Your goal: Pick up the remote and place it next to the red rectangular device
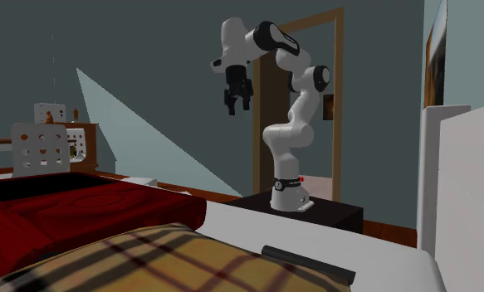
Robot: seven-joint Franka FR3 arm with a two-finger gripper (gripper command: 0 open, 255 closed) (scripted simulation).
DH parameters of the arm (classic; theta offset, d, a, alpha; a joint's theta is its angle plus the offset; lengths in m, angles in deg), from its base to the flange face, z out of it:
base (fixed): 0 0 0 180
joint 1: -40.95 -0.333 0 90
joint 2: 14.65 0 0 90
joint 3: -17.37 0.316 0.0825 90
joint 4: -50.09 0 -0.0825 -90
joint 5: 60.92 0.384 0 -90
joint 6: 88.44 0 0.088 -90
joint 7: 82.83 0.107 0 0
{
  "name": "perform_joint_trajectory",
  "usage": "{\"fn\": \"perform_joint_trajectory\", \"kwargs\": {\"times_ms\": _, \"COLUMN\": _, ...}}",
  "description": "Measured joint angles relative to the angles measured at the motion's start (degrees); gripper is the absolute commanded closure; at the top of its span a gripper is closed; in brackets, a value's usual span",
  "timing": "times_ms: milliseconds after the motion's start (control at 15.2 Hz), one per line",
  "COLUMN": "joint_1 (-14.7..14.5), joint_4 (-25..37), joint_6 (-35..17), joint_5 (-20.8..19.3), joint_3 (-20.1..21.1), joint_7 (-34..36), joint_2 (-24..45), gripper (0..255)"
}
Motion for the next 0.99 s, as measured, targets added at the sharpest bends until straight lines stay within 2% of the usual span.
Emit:
{"fn": "perform_joint_trajectory", "kwargs": {"times_ms": 264, "joint_1": 0.3, "joint_4": -3.2, "joint_6": -2.1, "joint_5": 2.0, "joint_3": 2.9, "joint_7": 5.0, "joint_2": -1.7, "gripper": 0}}
{"fn": "perform_joint_trajectory", "kwargs": {"times_ms": 594, "joint_1": -0.1, "joint_4": -10.4, "joint_6": -7.4, "joint_5": 7.9, "joint_3": 11.0, "joint_7": 17.8, "joint_2": -5.2, "gripper": 0}}
{"fn": "perform_joint_trajectory", "kwargs": {"times_ms": 990, "joint_1": -0.5, "joint_4": -14.6, "joint_6": -16.0, "joint_5": 15.5, "joint_3": 22.0, "joint_7": 33.2, "joint_2": -3.0, "gripper": 0}}
